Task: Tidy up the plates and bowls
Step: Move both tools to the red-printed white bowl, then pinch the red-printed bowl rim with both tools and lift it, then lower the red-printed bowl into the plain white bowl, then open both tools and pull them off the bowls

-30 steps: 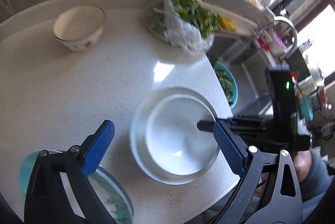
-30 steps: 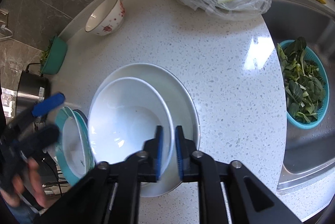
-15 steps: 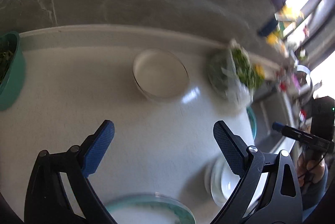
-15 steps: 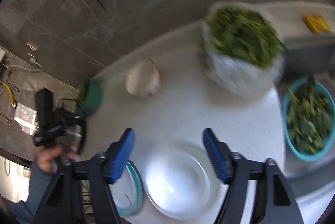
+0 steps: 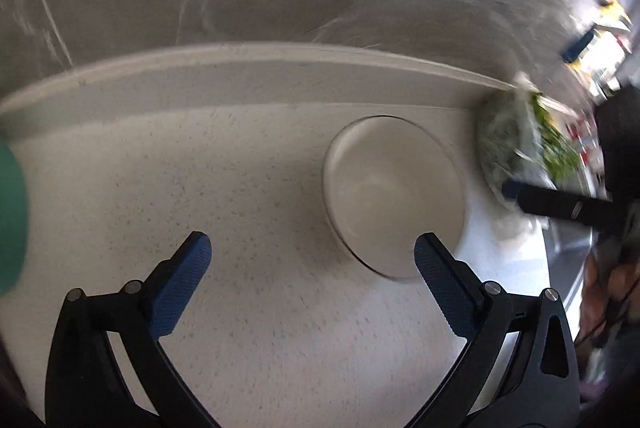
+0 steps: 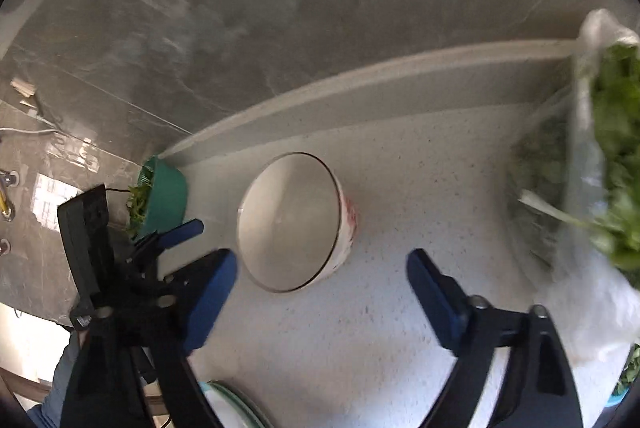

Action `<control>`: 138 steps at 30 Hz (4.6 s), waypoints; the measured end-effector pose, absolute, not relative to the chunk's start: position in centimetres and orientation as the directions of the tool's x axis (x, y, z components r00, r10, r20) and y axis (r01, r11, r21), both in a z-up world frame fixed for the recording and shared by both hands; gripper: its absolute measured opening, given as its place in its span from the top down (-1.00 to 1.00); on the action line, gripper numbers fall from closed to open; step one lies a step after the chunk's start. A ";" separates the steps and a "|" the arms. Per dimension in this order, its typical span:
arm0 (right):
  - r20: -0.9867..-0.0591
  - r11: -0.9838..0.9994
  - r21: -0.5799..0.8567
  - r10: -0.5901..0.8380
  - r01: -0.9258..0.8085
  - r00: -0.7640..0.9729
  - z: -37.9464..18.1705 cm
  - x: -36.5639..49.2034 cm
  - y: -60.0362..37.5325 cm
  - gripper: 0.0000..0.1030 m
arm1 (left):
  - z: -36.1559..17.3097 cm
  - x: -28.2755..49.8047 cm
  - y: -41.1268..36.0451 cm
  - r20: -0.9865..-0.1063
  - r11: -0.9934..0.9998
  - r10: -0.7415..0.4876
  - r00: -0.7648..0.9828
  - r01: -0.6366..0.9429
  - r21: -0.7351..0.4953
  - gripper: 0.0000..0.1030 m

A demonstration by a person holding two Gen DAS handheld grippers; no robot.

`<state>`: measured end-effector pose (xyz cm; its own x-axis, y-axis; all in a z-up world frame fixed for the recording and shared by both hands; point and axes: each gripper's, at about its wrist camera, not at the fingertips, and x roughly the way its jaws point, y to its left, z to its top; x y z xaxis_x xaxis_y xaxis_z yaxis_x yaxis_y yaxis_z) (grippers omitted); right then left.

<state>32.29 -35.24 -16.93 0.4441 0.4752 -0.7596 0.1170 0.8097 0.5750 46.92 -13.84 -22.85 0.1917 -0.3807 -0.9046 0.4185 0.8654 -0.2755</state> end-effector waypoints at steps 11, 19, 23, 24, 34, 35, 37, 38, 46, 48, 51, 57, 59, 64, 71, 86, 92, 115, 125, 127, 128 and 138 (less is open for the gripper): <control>-0.786 0.810 0.571 0.493 0.133 0.372 -20.6 34.9 -34.3 -0.20 | -26.2 49.5 -14.9 -0.933 0.872 -0.316 0.171 0.440 -0.214 -0.23; -0.792 0.812 0.570 0.503 0.125 0.345 -22.1 35.4 -34.6 0.10 | -27.0 49.5 -16.4 -0.931 0.849 -0.336 0.145 0.475 -0.232 0.49; -0.789 0.816 0.570 0.509 0.100 0.344 -22.2 35.7 -33.9 0.46 | -27.5 49.3 -16.7 -0.928 0.837 -0.353 0.119 0.484 -0.256 0.75; -0.793 0.820 0.564 0.505 0.098 0.342 -22.2 35.8 -33.8 0.47 | -27.5 49.2 -16.8 -0.931 0.837 -0.344 0.124 0.490 -0.244 0.75; -0.806 0.827 0.548 0.482 0.124 0.343 -21.8 35.4 -33.3 0.53 | -27.1 47.0 -18.9 -0.942 0.846 -0.309 0.132 0.490 -0.209 0.77; -0.806 0.828 0.548 0.481 0.124 0.346 -21.6 35.3 -33.3 0.54 | -26.8 46.8 -18.9 -0.942 0.846 -0.308 0.133 0.491 -0.207 0.77; -0.804 0.829 0.546 0.478 0.122 0.354 -20.9 34.8 -33.3 0.54 | -26.1 46.3 -19.1 -0.940 0.844 -0.311 0.137 0.494 -0.208 0.77; -0.803 0.830 0.545 0.476 0.120 0.360 -20.5 34.5 -33.3 0.54 | -25.6 45.9 -19.2 -0.939 0.843 -0.315 0.140 0.496 -0.209 0.77; -0.791 0.837 0.536 0.455 0.107 0.409 -16.4 29.3 -33.6 0.54 | -20.8 40.5 -20.7 -0.922 0.813 -0.359 0.146 0.534 -0.232 0.77; -0.787 0.838 0.535 0.448 0.106 0.425 -15.1 27.1 -34.1 0.54 | -19.7 38.7 -20.6 -0.915 0.801 -0.378 0.139 0.545 -0.248 0.77; -0.779 0.834 0.540 0.444 0.114 0.444 -13.8 23.6 -35.1 0.54 | -17.9 35.3 -21.8 -0.905 0.776 -0.405 0.130 0.572 -0.265 0.77; -0.775 0.826 0.545 0.429 0.147 0.463 -12.8 15.9 -36.2 0.54 | -16.0 27.8 -24.8 -0.902 0.723 -0.421 0.097 0.636 -0.269 0.77; -0.779 0.823 0.545 0.425 0.161 0.462 -13.0 14.0 -36.4 0.54 | -16.2 25.7 -25.1 -0.903 0.711 -0.421 0.080 0.648 -0.274 0.77; -0.793 0.806 0.552 0.429 0.213 0.431 -14.7 9.4 -37.3 0.54 | -18.0 21.3 -25.5 -0.911 0.693 -0.412 0.017 0.655 -0.301 0.77; -0.801 0.788 0.560 0.435 0.256 0.412 -16.2 6.8 -37.4 0.54 | -19.2 17.1 -26.3 -0.932 0.683 -0.362 0.026 0.688 -0.246 0.77; -0.816 0.790 0.548 0.432 0.275 0.385 -18.4 6.1 -37.8 0.68 | -20.5 16.3 -25.6 -0.927 0.704 -0.361 0.100 0.680 -0.202 0.71; -0.835 0.806 0.520 0.411 0.283 0.365 -18.7 6.4 -37.5 0.63 | -17.5 16.8 -24.0 -0.873 0.719 -0.447 0.196 0.659 -0.221 0.03; -0.931 0.931 0.302 0.242 0.206 0.273 -16.6 9.3 -34.4 0.12 | -17.0 19.3 -20.1 -0.843 0.770 -0.496 0.209 0.555 -0.315 -0.15; -0.941 0.965 0.240 0.205 0.103 0.268 -16.0 9.6 -33.6 -0.06 | -17.3 18.4 -18.8 -0.845 0.815 -0.480 0.235 0.475 -0.331 -0.15; -0.929 0.959 0.268 0.232 0.092 0.288 -15.4 9.3 -34.0 -0.06 | -17.2 18.1 -18.4 -0.845 0.823 -0.477 0.242 0.461 -0.332 -0.15; -0.917 0.954 0.288 0.250 0.084 0.310 -14.9 9.1 -34.3 -0.06 | -17.1 17.7 -18.2 -0.845 0.829 -0.474 0.247 0.449 -0.334 -0.15; -0.776 0.924 0.363 0.232 0.116 0.586 -9.8 5.7 -40.3 -0.06 | -15.4 13.9 -16.6 -0.832 0.800 -0.493 0.253 0.507 -0.320 -0.15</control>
